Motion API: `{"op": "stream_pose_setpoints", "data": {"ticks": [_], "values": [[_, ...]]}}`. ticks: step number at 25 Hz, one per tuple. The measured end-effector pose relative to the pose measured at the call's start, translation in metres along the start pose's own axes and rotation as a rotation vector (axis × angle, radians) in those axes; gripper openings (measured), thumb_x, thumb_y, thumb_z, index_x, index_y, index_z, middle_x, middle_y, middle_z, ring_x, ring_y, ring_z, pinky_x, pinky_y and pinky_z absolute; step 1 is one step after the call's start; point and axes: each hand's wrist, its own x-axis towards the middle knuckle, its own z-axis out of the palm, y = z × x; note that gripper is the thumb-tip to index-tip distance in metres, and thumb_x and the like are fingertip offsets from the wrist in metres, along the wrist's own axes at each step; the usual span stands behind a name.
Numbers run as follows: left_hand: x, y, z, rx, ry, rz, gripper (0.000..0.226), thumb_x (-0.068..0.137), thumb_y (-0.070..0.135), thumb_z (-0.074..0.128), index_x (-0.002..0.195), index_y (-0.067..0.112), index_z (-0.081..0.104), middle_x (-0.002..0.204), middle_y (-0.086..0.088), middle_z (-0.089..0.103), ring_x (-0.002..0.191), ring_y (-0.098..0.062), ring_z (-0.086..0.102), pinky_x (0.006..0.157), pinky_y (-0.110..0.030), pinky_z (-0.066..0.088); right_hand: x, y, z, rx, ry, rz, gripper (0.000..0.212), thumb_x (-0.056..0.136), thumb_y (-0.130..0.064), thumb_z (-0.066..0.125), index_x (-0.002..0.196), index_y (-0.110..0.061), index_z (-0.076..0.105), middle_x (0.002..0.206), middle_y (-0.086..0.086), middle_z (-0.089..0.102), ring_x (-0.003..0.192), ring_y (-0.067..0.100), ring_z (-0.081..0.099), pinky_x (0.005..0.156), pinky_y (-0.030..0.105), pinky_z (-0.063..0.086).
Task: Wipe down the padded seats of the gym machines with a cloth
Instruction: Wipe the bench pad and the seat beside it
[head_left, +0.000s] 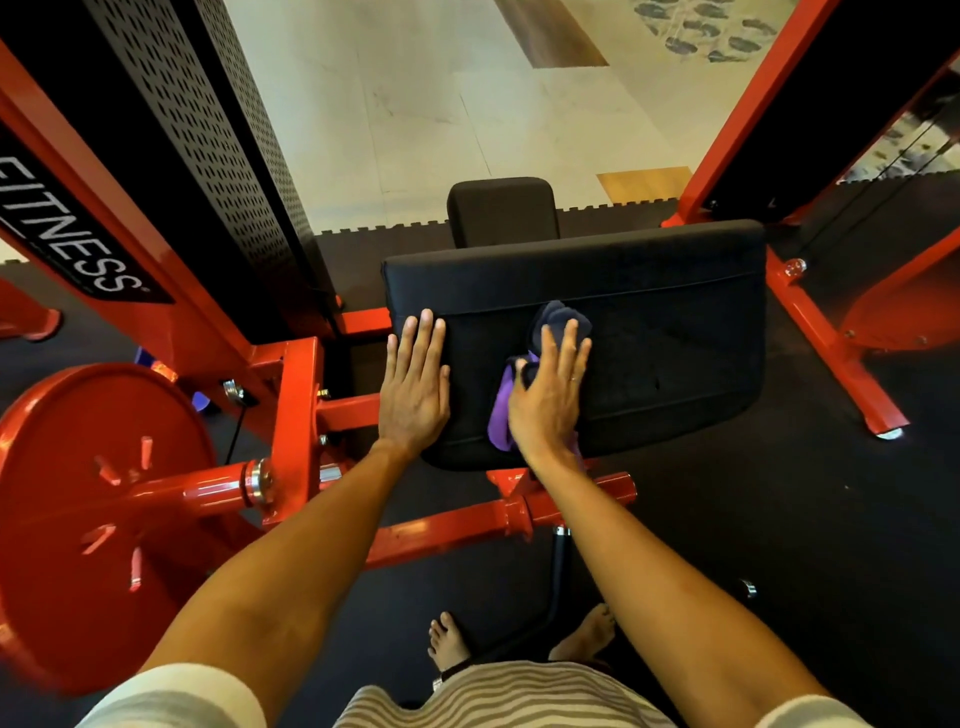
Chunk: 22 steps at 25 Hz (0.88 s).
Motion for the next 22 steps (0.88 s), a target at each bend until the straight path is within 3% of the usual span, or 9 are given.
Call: {"op": "stream_pose_setpoints", "data": {"ticks": [3,5,7,9,12,15,20,22], "values": [[-0.001,-0.001,0.002,0.013,-0.001,0.007,0.058,0.104,0.017,0.040,0.159,0.006,0.024,0.168,-0.013,0.016,0.157,-0.027,0.006,0.127,-0.049,0.007,-0.034,-0.018,0.019,-0.092,-0.068,-0.249,0.072,0.093,-0.030,0.062,0.158,-0.015,0.037,0.170,0.009,0.016,0.157,0.036,0.008,0.125,0.050,0.020],[0.000,0.000,0.002,0.004,-0.012,0.009,0.059,0.104,0.015,0.041,0.159,0.005,0.024,0.168,-0.014,0.016,0.157,-0.028,0.006,0.127,-0.051,0.008,-0.059,0.002,0.018,-0.145,-0.162,-0.488,0.071,0.093,-0.029,0.061,0.158,-0.018,0.036,0.170,0.005,0.017,0.157,0.033,0.009,0.126,0.049,0.021],[-0.005,0.006,0.002,0.007,-0.011,-0.012,0.059,0.104,0.015,0.041,0.159,0.005,0.024,0.168,-0.014,0.016,0.157,-0.029,0.007,0.127,-0.051,0.008,-0.063,0.035,0.008,-0.190,-0.198,-0.605,0.071,0.092,-0.029,0.064,0.157,-0.020,0.038,0.170,0.003,0.018,0.157,0.031,0.011,0.125,0.049,0.023],[-0.018,0.014,0.006,0.010,-0.010,-0.050,0.058,0.104,0.016,0.040,0.159,0.006,0.024,0.168,-0.012,0.015,0.157,-0.028,0.006,0.127,-0.050,0.006,-0.052,0.061,-0.007,-0.206,-0.202,-0.569,0.073,0.091,-0.026,0.069,0.157,-0.021,0.039,0.170,0.002,0.017,0.157,0.030,0.010,0.123,0.051,0.026],[-0.040,0.024,0.015,0.050,-0.011,-0.089,0.059,0.104,0.018,0.038,0.160,0.009,0.021,0.169,-0.009,0.012,0.157,-0.026,0.004,0.127,-0.051,0.005,-0.027,0.064,-0.019,-0.150,-0.142,-0.288,0.075,0.093,-0.019,0.071,0.159,-0.021,0.035,0.172,0.000,0.009,0.158,0.028,0.002,0.121,0.052,0.030],[-0.041,0.022,0.020,0.070,-0.015,-0.093,0.060,0.105,0.019,0.038,0.160,0.010,0.019,0.169,-0.008,0.010,0.157,-0.027,0.005,0.126,-0.052,0.006,-0.039,0.026,-0.003,-0.106,-0.092,-0.125,0.078,0.091,-0.024,0.070,0.159,-0.015,0.033,0.171,0.006,0.009,0.158,0.034,0.001,0.125,0.053,0.021],[-0.043,0.019,0.019,0.051,-0.049,-0.076,0.062,0.103,0.020,0.036,0.160,0.009,0.016,0.169,-0.011,0.010,0.157,-0.028,0.004,0.126,-0.054,0.006,-0.080,0.033,0.009,-0.140,-0.268,-0.589,0.086,0.084,-0.020,0.073,0.159,-0.017,0.033,0.170,0.006,0.016,0.157,0.033,0.007,0.125,0.052,0.020],[-0.043,0.022,0.017,0.053,-0.032,-0.088,0.060,0.104,0.018,0.038,0.160,0.009,0.020,0.169,-0.010,0.013,0.157,-0.028,0.006,0.126,-0.054,0.008,-0.064,0.063,-0.003,-0.183,-0.271,-0.637,0.087,0.081,-0.016,0.074,0.159,-0.019,0.034,0.170,0.004,0.017,0.158,0.031,0.007,0.125,0.050,0.020]]}}
